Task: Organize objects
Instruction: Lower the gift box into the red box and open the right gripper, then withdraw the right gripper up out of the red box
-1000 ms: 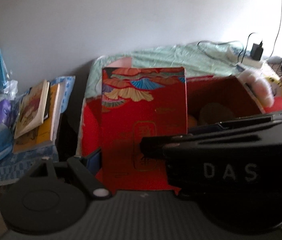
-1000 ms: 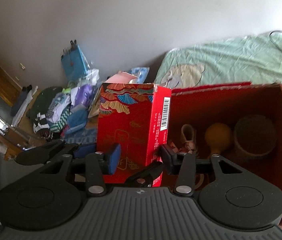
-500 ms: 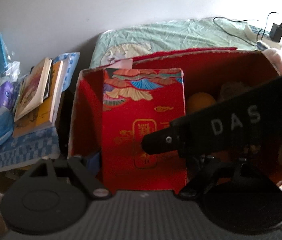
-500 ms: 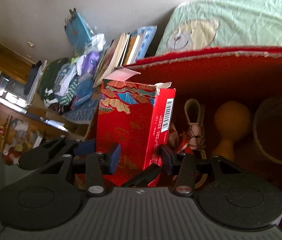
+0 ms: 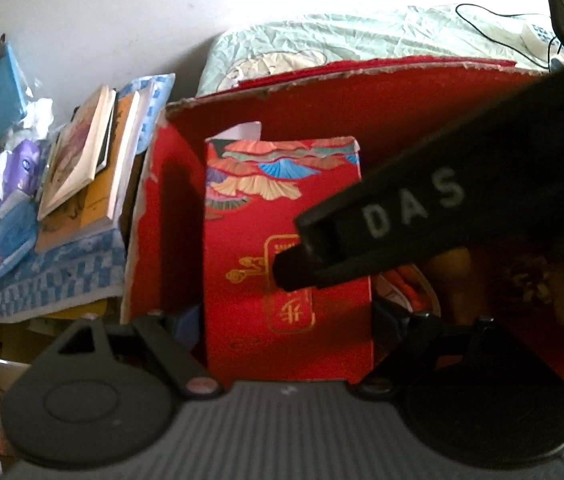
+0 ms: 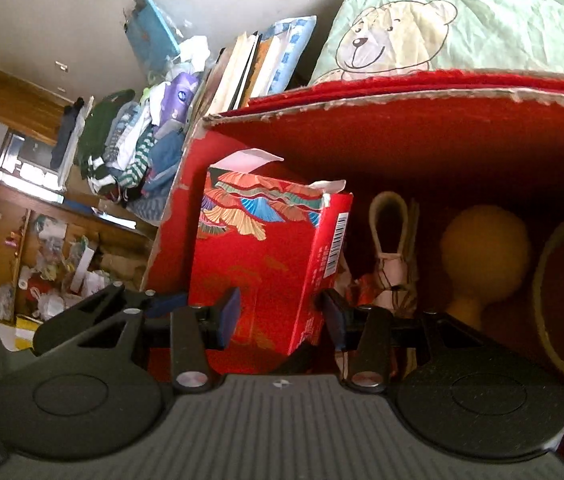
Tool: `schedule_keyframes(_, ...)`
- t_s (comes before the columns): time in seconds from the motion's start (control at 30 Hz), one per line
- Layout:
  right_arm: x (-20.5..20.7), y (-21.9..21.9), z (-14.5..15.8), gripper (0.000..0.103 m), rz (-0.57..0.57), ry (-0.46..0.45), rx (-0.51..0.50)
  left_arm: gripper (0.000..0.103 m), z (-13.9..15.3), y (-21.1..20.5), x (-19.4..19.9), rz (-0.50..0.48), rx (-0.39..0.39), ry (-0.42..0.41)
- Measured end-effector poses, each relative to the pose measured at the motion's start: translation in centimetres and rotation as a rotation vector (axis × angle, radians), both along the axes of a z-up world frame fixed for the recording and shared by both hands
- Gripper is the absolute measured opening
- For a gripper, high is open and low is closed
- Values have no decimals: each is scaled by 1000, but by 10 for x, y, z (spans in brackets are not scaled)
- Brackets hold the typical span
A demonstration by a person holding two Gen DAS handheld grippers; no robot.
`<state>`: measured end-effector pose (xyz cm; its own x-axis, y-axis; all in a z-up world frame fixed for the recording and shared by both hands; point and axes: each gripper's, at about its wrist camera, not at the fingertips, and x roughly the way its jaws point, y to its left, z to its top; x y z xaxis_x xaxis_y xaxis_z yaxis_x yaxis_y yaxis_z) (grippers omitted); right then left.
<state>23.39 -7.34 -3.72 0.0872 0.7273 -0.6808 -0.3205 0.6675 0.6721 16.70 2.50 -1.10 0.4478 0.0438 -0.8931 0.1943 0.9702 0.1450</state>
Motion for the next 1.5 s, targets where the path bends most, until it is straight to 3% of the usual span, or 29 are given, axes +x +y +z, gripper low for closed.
schedule_keyframes(0.43,10,-5,-10,50,-58,39,-28,85,-4,-2,3,-27,-7,16)
schedule_keyframes(0.57,11,-8,-11,44,-87,34,-46,88,-4,0,5,-39,-23,20)
schedule_keyframes(0.83,12,-17,-14,45,-118,31,11,89,-3,3,8,-47,-30,13)
schedule_keyframes(1.2,12,-17,-13,44,-140,25,-2,90,-1,3,11,-49,-47,7)
schedule_keyframes(1.33,11,-13,-9,44,-141,-2,-44,90,1,4,11,-60,-59,-2)
schedule_keyframes(1.5,4,-4,5,44,-141,-96,-174,90,6,3,9,-62,-78,-11)
